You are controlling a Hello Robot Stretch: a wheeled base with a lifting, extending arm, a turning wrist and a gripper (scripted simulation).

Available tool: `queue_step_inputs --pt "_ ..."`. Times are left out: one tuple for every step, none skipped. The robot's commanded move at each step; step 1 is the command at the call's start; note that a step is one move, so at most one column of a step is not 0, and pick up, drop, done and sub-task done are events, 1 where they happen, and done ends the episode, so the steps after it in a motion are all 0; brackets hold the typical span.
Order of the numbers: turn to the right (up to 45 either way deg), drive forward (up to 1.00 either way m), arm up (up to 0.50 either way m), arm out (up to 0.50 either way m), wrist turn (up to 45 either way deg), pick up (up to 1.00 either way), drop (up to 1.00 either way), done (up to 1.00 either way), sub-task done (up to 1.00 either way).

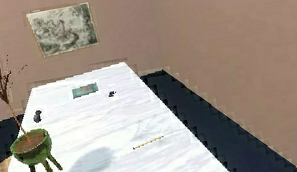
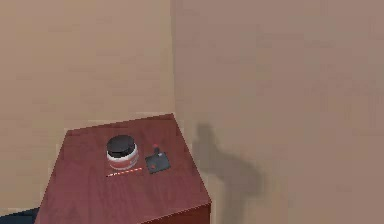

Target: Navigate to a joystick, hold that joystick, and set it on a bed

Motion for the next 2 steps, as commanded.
queue_step_inputs --pt "0.0 0.00 0.50 0.00 0.0 0.00 0.00 0.00 0.00" --pt "0.0 0.00 0.26 0.00 0.0 0.00 0.00 0.00 0.00"
